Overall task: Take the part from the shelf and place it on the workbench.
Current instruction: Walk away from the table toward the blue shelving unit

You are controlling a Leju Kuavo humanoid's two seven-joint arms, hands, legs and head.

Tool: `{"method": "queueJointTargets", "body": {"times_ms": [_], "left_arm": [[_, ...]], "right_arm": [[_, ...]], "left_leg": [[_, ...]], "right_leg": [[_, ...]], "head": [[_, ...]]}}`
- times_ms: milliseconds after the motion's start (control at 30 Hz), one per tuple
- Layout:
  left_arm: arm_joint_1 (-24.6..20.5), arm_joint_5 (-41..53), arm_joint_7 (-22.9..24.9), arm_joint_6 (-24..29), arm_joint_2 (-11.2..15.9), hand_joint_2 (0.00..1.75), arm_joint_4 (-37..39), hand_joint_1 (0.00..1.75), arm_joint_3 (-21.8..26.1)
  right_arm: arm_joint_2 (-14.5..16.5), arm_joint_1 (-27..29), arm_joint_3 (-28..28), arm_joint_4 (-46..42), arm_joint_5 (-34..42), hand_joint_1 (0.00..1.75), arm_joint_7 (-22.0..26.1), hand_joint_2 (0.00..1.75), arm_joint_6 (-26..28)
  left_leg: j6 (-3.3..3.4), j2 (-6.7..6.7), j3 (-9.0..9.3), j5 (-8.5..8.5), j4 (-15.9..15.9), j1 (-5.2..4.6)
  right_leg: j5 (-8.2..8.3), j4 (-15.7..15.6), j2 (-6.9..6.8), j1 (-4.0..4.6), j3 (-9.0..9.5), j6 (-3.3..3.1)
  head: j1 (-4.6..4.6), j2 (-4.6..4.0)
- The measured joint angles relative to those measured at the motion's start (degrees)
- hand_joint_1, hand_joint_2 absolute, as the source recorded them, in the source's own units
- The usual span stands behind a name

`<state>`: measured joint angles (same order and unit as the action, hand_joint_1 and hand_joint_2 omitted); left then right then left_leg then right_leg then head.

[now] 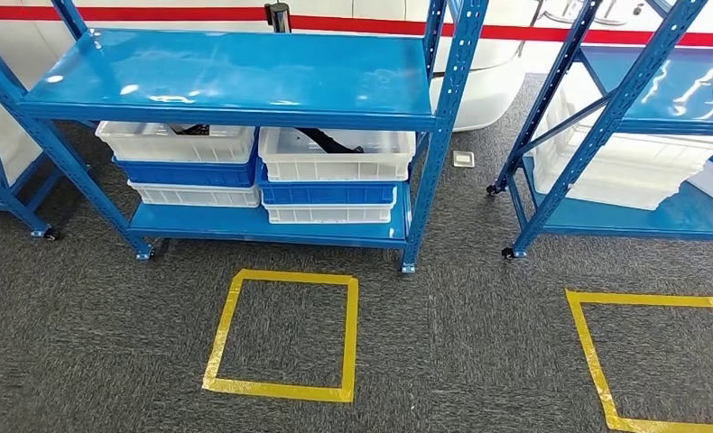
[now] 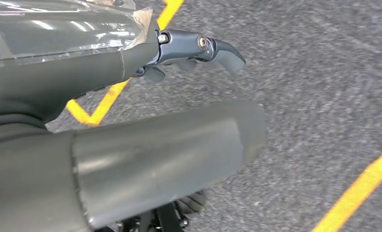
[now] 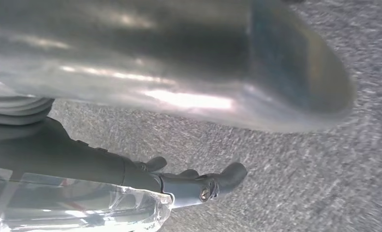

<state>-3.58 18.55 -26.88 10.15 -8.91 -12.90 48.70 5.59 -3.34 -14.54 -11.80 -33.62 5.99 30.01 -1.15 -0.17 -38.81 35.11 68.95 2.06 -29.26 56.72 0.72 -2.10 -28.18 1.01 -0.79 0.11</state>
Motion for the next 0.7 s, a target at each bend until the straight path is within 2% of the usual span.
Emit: {"method": "queueJointTargets", "body": {"times_ms": [33, 67, 100, 133, 200, 233, 267, 300, 367, 400, 433, 467, 500, 567, 600, 633, 700], "left_arm": [[0.0, 0.0, 0.0, 0.0, 0.0, 0.00, 0.0, 0.00, 0.0], [0.0, 0.2, 0.0, -0.1, 0.0, 0.00, 0.1, 0.00, 0.0], [0.0, 0.3, 0.0, -0.1, -0.1, 0.00, 0.2, 0.00, 0.0], [-0.1, 0.4, 0.0, -0.2, -0.2, 0.00, 0.2, 0.00, 0.0], [-0.1, 0.5, -0.1, -0.2, -0.2, 0.00, 0.3, 0.00, 0.0], [-0.1, 0.6, -0.1, -0.2, -0.2, 0.00, 0.3, 0.00, 0.0], [-0.1, 0.6, -0.2, -0.2, -0.2, 0.00, 0.2, 0.00, 0.0], [-0.1, 0.6, -0.2, -0.2, -0.2, 0.00, 0.2, 0.00, 0.0], [-0.2, 0.7, -0.3, -0.2, -0.2, 0.00, 0.2, 0.00, 0.0], [-0.2, 0.7, -0.3, -0.2, -0.2, 0.00, 0.2, 0.00, 0.0], [-0.1, 0.7, -0.3, -0.2, -0.2, 0.00, 0.3, 0.00, 0.0], [-0.1, 0.7, -0.3, -0.2, -0.2, 0.00, 0.3, 0.00, 0.1], [0.0, 0.8, -0.4, -0.3, -0.2, 0.00, 0.3, 0.00, 0.1], [0.1, 0.9, -0.4, -0.4, -0.3, 0.00, 0.3, 0.00, 0.1], [0.2, 1.0, -0.4, -0.5, -0.4, 0.00, 0.4, 0.00, 0.1], [0.2, 1.0, -0.4, -0.5, -0.5, 0.00, 0.5, 0.00, 0.1], [0.1, 1.2, -0.4, -0.6, -0.6, 0.00, 0.5, 0.00, 0.1]], "right_arm": [[0.0, 0.0, 0.0, 0.0, 0.0, 0.00, 0.0, 0.00, 0.0], [-0.1, -0.1, -0.1, 0.0, -0.1, 0.00, 0.0, 0.00, 0.0], [-0.1, -0.2, -0.2, 0.0, -0.2, 0.00, 0.0, 0.00, 0.0], [-0.2, -0.2, -0.3, 0.0, -0.2, 0.00, 0.0, 0.00, 0.0], [-0.2, -0.5, -0.5, 0.0, -0.3, 0.00, 0.1, 0.00, 0.0], [-0.2, -0.5, -0.6, 0.0, -0.4, 0.00, 0.2, 0.00, 0.0], [-0.2, -0.6, -0.7, 0.0, -0.4, 0.00, 0.2, 0.00, 0.0], [-0.1, -0.7, -0.8, 0.0, -0.5, 0.00, 0.2, 0.00, 0.0], [-0.1, -0.7, -0.9, 0.0, -0.5, 0.00, 0.2, 0.00, 0.0], [-0.1, -0.6, -0.9, 0.0, -0.5, 0.00, 0.2, 0.00, 0.0], [-0.1, -0.5, -1.0, 0.0, -0.5, 0.00, 0.2, 0.00, 0.0], [-0.1, -0.4, -1.0, 0.0, -0.5, 0.00, 0.3, 0.00, 0.0], [-0.1, -0.3, -1.1, 0.0, -0.5, 0.00, 0.3, 0.00, 0.0], [-0.2, 0.0, -1.2, 0.0, -0.4, 0.00, 0.3, 0.00, 0.1], [-0.3, 0.1, -1.3, 0.0, -0.4, 0.00, 0.4, 0.00, 0.1], [-0.3, 0.1, -1.4, 0.0, -0.3, 0.00, 0.4, 0.00, 0.1], [-0.4, -0.2, -1.5, 0.0, -0.3, 0.00, 0.4, 0.00, 0.1]], "left_leg": [[-0.60, 0.32, 0.66, -3.17, -3.3, 0.45], [-0.75, 0.87, 1.31, -5.45, -5.8, 0.73], [-0.60, 1.28, 1.81, -7.00, -7.2, 0.80], [-0.08, 1.55, 2.08, -7.75, -7.8, 0.74], [1.46, 1.23, 2.98, -7.71, -7.9, 0.34], [2.11, 1.05, 3.65, -7.82, -8.0, 0.19], [2.66, 0.98, 4.33, -7.64, -8.0, -0.04], [3.13, 0.91, 4.91, -7.33, -8.1, -0.26], [3.81, 0.72, 5.61, -6.41, -8.2, -0.81], [4.06, 0.55, 6.10, -5.84, -8.2, -1.13], [4.25, 0.36, 6.75, -5.21, -8.2, -1.47], [4.39, 0.18, 7.57, -4.54, -8.2, -1.86], [4.53, 0.05, 8.51, -3.81, -8.2, -2.26], [4.71, -0.16, 10.05, -2.36, -8.3, -2.73], [4.59, -0.26, 10.54, -1.71, -8.5, -2.77], [4.40, -0.36, 11.24, -1.36, -8.7, -2.70], [3.81, -0.23, 12.24, -1.57, -8.4, -2.52]], "right_leg": [[-0.75, 0.1, 0.04, -0.10, 0.73, 0.56], [-1.57, 0.2, 0.05, -0.17, 1.36, 1.08], [-2.36, 0.0, -0.08, 0.08, 1.95, 1.63], [-2.82, 0.1, -0.18, 0.30, 2.78, 2.24], [-3.00, 0.7, -0.44, 0.49, 3.76, 3.23], [-2.75, 2.0, -0.47, 0.38, 3.66, 3.50], [-2.70, 4.1, -0.52, 0.34, 2.48, 3.53], [-3.05, 7.2, -0.57, 0.31, 0.44, 3.39], [-5.50, 14.2, -0.60, 0.43, -5.08, 2.67], [-7.24, 16.4, -0.61, 0.62, -7.54, 2.17], [-8.59, 16.9, -0.61, 0.89, -9.18, 1.78], [-8.98, 15.7, -0.61, 1.25, -9.99, 1.51], [-7.90, 13.0, -0.61, 1.72, -10.18, 1.39], [-2.03, 7.4, -0.63, 2.75, -9.63, 1.03], [0.50, 5.5, -0.68, 3.29, -9.19, 0.61], [2.16, 4.5, -0.69, 3.65, -8.55, 0.00], [2.23, 3.0, -0.59, 3.65, -6.70, -1.15]], "head": [[0.09, 0.00], [0.22, 0.00], [0.26, 0.00], [0.26, 0.00], [-0.06, 0.00], [-0.24, -0.01], [-0.36, -0.01], [-0.56, -0.01], [-0.85, 0.00], [-0.97, 0.00], [-0.99, 0.00], [-0.99, 0.00], [-1.01, 0.00], [-0.64, 0.00], [-0.43, 0.00], [-0.22, 0.00], [-0.22, 0.00]]}}
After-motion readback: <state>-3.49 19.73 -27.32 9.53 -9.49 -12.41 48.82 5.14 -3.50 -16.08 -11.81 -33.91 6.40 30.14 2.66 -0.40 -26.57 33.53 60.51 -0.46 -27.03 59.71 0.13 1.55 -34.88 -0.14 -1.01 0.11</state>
